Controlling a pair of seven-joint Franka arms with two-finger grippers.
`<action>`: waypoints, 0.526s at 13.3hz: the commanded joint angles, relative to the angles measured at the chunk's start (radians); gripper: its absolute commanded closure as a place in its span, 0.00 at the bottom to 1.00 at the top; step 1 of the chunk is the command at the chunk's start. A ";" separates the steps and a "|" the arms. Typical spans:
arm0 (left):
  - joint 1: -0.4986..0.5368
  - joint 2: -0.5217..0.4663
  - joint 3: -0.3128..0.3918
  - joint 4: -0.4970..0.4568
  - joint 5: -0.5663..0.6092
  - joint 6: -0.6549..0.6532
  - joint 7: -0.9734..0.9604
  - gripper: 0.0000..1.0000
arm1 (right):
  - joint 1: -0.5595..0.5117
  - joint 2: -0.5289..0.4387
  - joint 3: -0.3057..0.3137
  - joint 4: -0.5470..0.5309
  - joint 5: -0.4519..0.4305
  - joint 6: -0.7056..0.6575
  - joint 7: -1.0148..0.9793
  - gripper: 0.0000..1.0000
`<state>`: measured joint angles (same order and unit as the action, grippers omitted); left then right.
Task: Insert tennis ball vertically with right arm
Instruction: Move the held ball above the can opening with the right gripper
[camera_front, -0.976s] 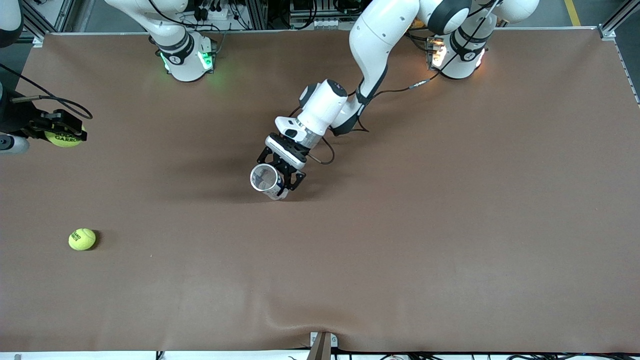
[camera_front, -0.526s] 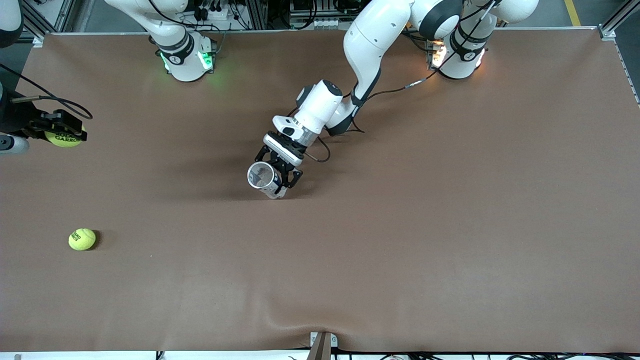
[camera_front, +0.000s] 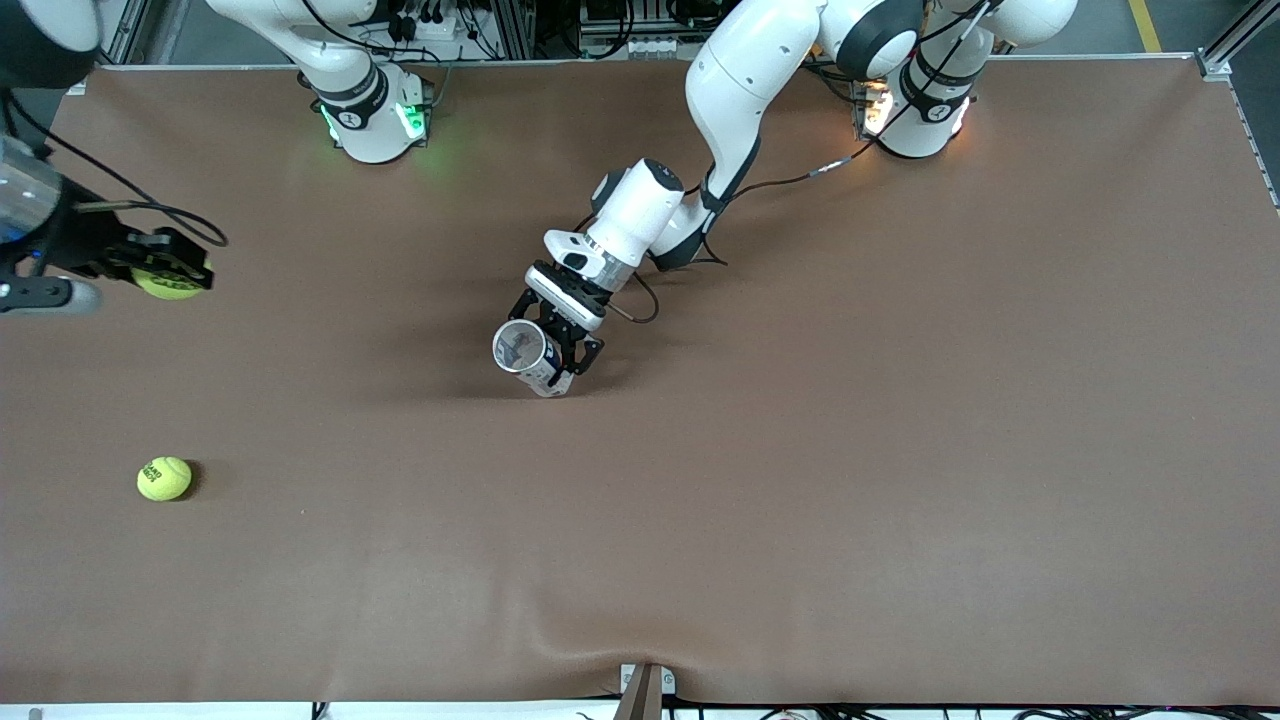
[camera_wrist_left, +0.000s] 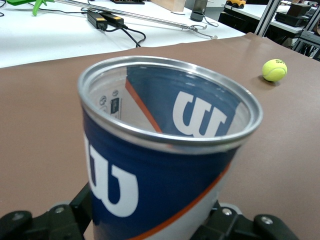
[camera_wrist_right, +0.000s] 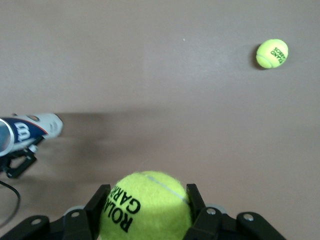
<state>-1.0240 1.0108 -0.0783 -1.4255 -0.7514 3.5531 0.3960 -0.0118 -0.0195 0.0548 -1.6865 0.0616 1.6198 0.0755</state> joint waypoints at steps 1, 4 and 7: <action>-0.016 0.019 0.014 0.028 -0.020 0.000 -0.013 0.14 | 0.073 0.032 -0.006 0.024 0.014 0.044 0.122 0.94; -0.016 0.011 0.015 0.030 -0.020 0.000 -0.013 0.14 | 0.150 0.093 -0.006 0.024 0.033 0.156 0.260 0.94; -0.014 0.009 0.015 0.031 -0.020 0.000 -0.013 0.14 | 0.235 0.167 -0.006 0.024 0.035 0.273 0.426 0.94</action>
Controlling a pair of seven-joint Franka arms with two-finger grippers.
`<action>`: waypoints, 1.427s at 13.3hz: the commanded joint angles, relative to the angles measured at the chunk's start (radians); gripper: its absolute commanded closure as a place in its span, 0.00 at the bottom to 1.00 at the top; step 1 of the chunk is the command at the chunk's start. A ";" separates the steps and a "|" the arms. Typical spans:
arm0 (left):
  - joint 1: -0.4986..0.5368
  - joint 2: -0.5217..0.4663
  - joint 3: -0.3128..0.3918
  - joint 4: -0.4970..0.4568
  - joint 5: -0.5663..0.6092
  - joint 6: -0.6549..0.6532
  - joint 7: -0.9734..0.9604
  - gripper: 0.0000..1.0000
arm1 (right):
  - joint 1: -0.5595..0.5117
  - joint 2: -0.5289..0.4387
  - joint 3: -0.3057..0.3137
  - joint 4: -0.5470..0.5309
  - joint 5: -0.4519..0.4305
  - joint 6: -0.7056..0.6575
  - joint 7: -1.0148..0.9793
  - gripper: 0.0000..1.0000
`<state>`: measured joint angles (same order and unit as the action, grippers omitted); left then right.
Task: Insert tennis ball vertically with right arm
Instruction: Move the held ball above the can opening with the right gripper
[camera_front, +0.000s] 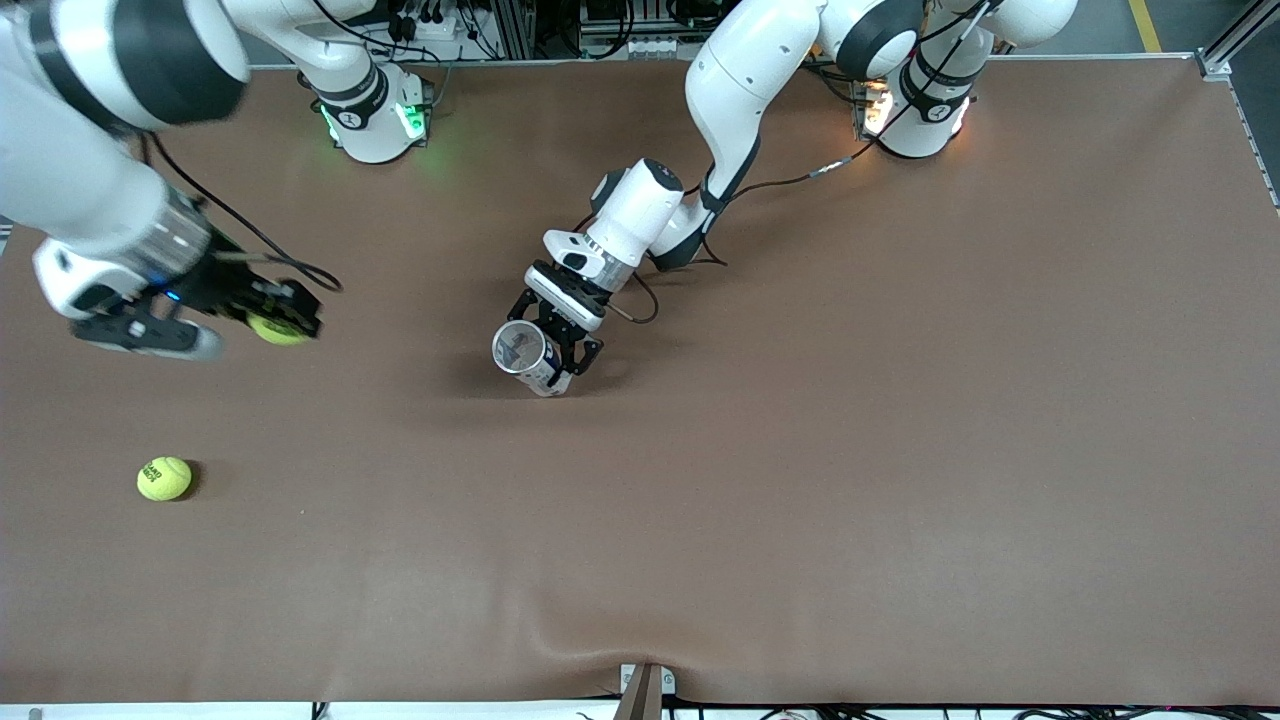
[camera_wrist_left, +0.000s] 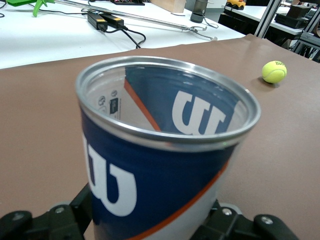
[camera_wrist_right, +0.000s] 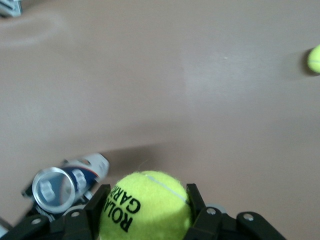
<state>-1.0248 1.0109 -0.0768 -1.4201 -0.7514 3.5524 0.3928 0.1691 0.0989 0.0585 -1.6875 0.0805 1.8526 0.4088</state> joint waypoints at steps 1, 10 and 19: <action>-0.015 0.009 0.014 0.026 -0.020 0.000 -0.009 0.14 | 0.087 0.070 -0.009 0.025 0.016 0.071 0.149 0.94; -0.015 0.017 0.015 0.024 -0.020 0.000 -0.009 0.13 | 0.243 0.171 -0.011 0.014 0.001 0.149 0.384 0.94; -0.015 0.018 0.017 0.024 -0.020 0.000 -0.009 0.13 | 0.334 0.223 -0.009 -0.015 0.004 0.143 0.432 0.94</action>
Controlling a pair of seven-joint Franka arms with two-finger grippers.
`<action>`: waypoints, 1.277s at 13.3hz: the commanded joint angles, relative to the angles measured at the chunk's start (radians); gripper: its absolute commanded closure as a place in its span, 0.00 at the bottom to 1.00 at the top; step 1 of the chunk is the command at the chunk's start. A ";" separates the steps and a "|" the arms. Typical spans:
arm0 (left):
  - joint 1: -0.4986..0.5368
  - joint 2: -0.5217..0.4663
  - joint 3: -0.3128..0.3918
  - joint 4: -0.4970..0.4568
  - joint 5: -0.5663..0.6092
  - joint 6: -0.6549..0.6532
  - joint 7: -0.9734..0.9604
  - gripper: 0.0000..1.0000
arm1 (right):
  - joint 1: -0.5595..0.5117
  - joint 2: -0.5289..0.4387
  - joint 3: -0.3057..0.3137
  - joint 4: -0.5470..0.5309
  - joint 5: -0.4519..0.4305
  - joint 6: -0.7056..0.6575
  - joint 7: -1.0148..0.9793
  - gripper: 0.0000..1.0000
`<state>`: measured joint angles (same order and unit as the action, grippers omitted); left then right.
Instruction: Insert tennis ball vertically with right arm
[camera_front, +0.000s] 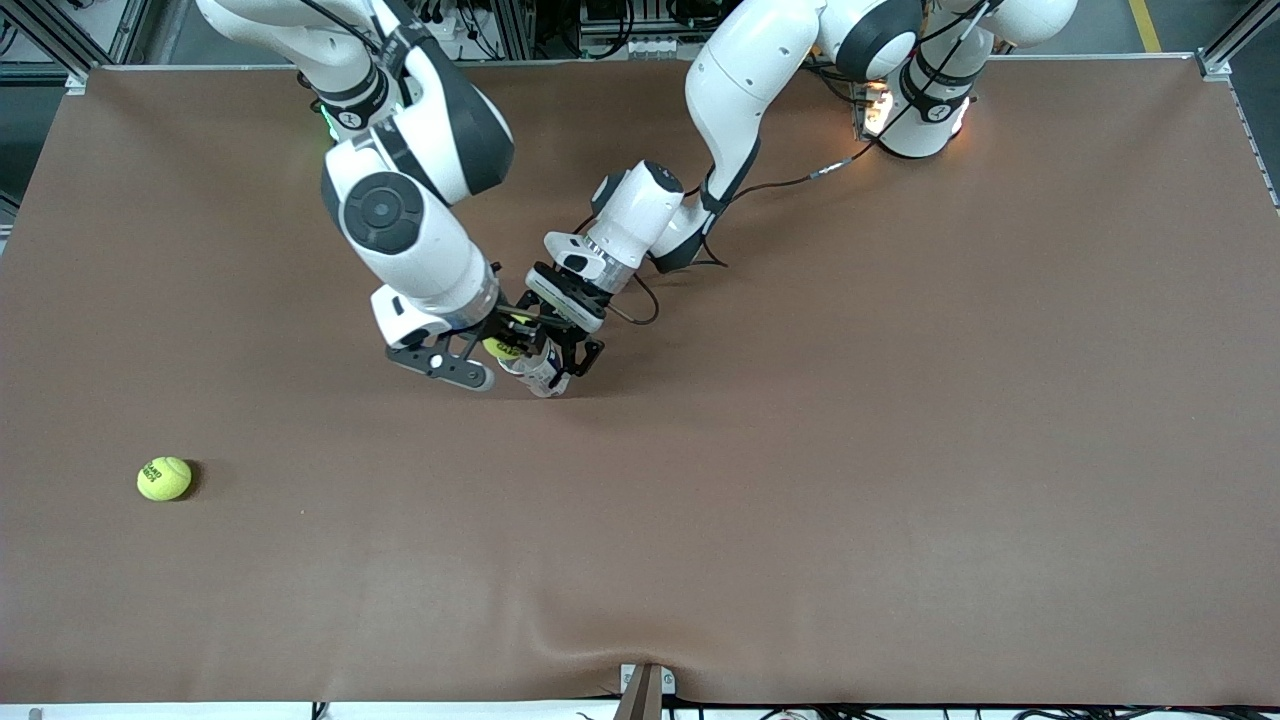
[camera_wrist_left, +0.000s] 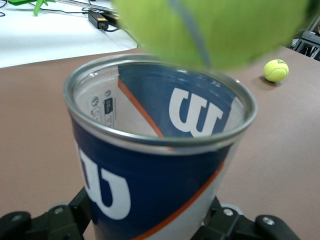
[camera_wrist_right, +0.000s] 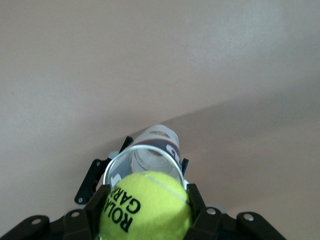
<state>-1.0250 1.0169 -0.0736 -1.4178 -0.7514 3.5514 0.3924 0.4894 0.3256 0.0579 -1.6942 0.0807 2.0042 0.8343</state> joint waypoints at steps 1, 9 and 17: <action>-0.014 0.012 0.014 0.022 -0.020 0.001 -0.009 0.13 | 0.012 0.001 -0.009 -0.009 0.004 -0.009 0.003 0.94; -0.014 0.015 0.015 0.022 -0.017 0.001 -0.009 0.12 | 0.012 0.029 -0.010 -0.002 0.002 0.019 0.009 0.74; -0.014 0.015 0.015 0.022 -0.013 0.001 -0.009 0.21 | 0.001 0.030 -0.010 0.002 0.002 0.018 0.012 0.00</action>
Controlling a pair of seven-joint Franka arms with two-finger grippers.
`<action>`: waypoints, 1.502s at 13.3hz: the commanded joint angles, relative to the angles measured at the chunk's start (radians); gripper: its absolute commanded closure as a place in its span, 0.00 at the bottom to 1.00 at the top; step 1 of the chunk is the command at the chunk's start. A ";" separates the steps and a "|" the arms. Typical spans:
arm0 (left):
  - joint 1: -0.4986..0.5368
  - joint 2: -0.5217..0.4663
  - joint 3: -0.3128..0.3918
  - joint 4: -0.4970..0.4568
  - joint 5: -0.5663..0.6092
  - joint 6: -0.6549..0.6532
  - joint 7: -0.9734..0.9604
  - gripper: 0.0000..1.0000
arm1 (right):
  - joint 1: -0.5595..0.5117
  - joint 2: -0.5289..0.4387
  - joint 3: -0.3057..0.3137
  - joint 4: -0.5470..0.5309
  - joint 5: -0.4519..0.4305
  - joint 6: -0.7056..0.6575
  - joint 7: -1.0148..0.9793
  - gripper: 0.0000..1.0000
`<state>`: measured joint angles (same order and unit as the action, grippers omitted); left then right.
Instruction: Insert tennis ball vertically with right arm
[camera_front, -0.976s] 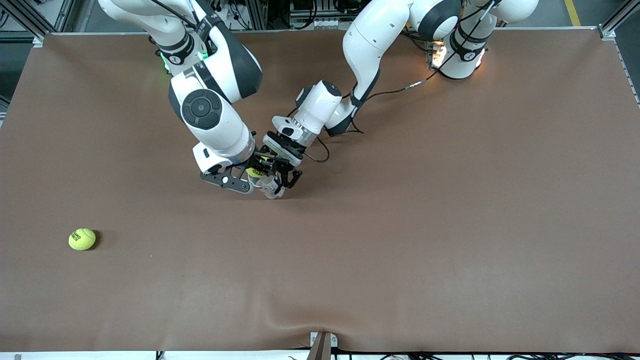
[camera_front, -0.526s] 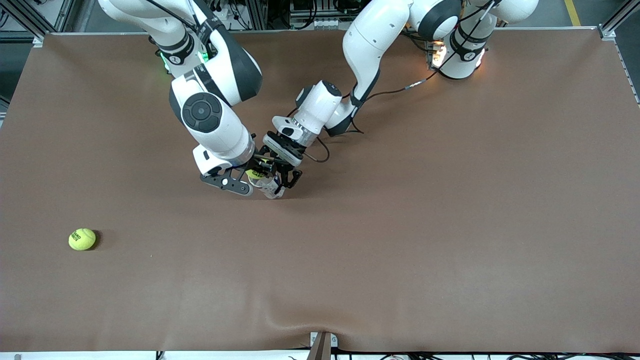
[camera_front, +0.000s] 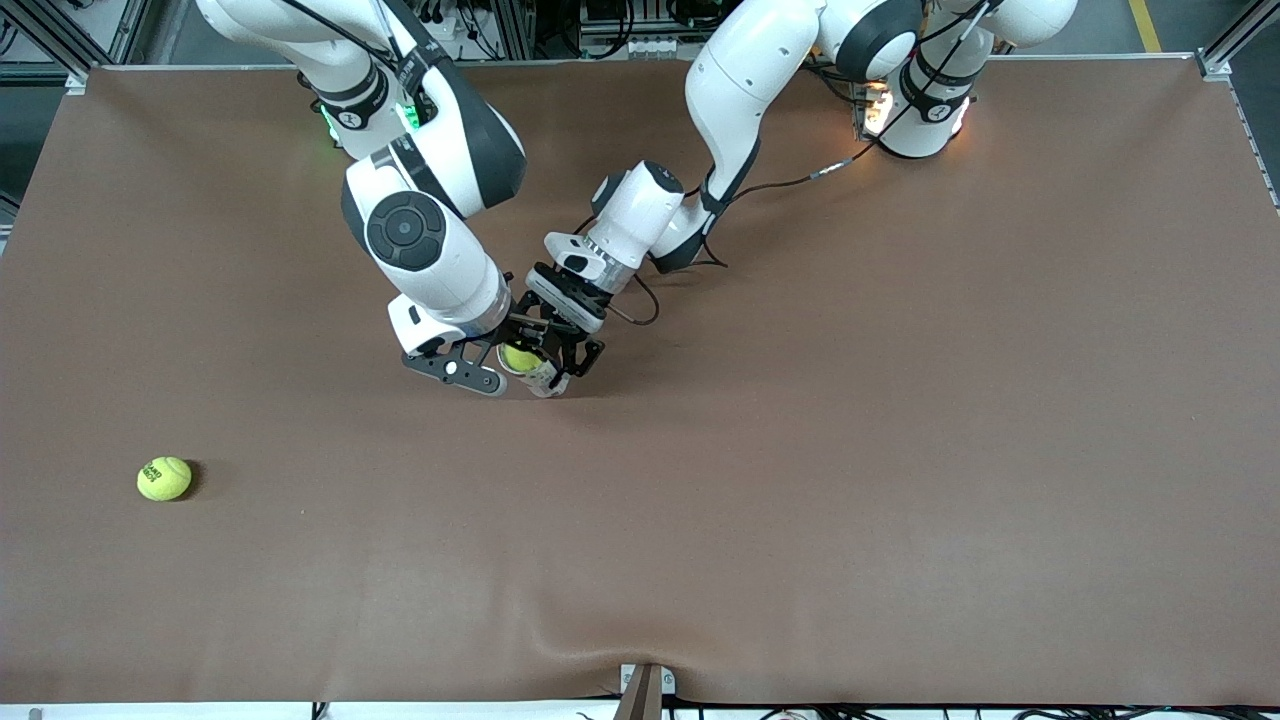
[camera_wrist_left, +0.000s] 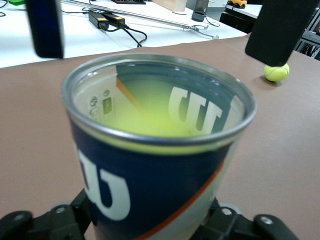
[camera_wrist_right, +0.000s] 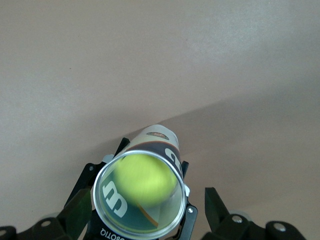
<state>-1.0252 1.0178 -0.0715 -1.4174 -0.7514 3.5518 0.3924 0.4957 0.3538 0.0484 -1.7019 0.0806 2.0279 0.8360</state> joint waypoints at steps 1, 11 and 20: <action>-0.013 0.015 0.013 0.021 -0.013 0.001 -0.009 0.20 | -0.014 -0.010 -0.005 0.011 0.005 -0.012 0.000 0.00; -0.015 0.018 0.013 0.021 -0.013 0.001 -0.007 0.12 | -0.581 -0.095 -0.010 0.036 -0.050 -0.265 -0.973 0.00; -0.015 0.013 0.013 0.020 -0.008 -0.001 -0.006 0.01 | -0.829 0.163 -0.010 0.031 -0.133 0.213 -1.341 0.00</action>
<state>-1.0263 1.0227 -0.0713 -1.4154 -0.7514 3.5512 0.3924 -0.3175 0.4756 0.0157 -1.6867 -0.0319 2.1818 -0.4936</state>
